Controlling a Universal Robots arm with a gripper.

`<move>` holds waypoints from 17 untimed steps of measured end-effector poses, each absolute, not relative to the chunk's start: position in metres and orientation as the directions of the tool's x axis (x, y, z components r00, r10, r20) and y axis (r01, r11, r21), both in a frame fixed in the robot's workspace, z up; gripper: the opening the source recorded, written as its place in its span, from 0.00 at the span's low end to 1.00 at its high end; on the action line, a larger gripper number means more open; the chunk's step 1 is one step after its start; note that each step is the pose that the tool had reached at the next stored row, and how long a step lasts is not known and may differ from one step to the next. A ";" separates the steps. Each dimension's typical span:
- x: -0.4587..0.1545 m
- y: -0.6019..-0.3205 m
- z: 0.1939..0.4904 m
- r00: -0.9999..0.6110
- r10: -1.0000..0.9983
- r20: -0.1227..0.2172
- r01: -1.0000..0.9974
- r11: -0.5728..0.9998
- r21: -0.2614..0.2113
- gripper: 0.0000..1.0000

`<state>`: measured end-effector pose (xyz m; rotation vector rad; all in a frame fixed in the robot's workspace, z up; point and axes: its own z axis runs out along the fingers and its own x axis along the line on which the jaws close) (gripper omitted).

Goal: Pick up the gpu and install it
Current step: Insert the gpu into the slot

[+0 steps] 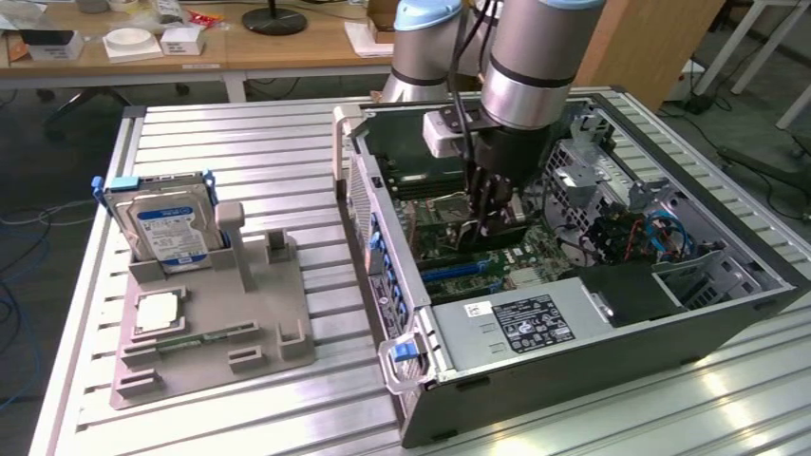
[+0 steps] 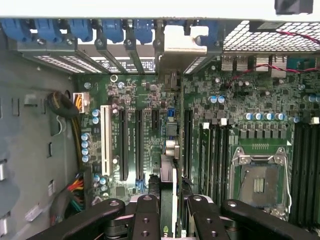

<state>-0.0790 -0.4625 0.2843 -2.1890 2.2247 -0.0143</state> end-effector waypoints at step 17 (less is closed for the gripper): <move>-0.088 -0.462 0.263 -0.016 -1.000 -0.008 -1.000 0.016 -0.021 0.26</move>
